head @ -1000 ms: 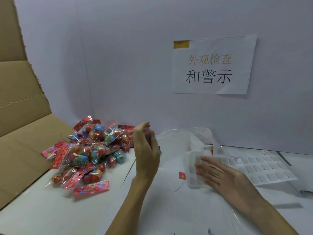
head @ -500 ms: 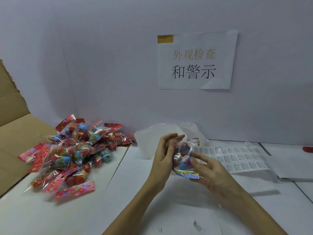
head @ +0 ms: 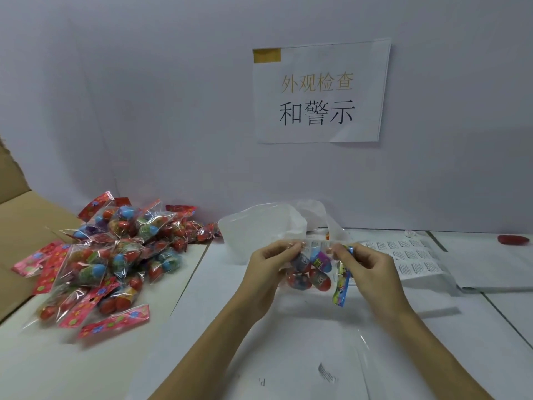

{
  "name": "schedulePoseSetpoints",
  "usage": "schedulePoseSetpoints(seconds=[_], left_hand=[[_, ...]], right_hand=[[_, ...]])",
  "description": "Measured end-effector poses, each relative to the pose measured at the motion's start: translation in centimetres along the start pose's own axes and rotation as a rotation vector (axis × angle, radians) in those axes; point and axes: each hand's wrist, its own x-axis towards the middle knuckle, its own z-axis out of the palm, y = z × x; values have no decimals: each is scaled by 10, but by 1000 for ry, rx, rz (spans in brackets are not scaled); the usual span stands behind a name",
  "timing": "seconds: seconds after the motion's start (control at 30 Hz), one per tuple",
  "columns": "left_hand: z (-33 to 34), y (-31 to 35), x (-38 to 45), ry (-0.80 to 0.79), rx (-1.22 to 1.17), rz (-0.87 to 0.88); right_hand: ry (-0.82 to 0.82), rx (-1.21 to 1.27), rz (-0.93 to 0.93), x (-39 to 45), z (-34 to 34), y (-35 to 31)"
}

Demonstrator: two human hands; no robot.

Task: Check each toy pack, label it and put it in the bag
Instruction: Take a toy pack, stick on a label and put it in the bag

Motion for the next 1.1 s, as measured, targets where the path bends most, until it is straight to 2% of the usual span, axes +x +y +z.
schedulePoseSetpoints(seconds=[0.13,0.3,0.4,0.6,0.67,0.73,0.83,0.93,1.1], left_hand=[[-1,5,0,57,-8,27],[3,3,-2,199,201,252],[4,7,-1,162,165,170],[-5,8,1,84,-36,33],[-8,9,2,27,-93,1],[-8,10,2,-37,-99,3],[-7,9,0,-69,8,45],[-3,6,-1,-70,123,88],[0,5,-3,-91,138,113]], right_hand=[[30,13,3,2,-3,-2],[-72,100,-22,-5,0,-10],[-128,93,-78,-5,0,-11],[-363,-62,-103,-6,-9,-15],[-387,28,-81,-4,-9,-13],[-341,161,-36,-3,-4,-14],[-175,194,49,-2,1,-12],[-173,248,179,-4,3,-8],[-87,284,299,-1,5,-3]])
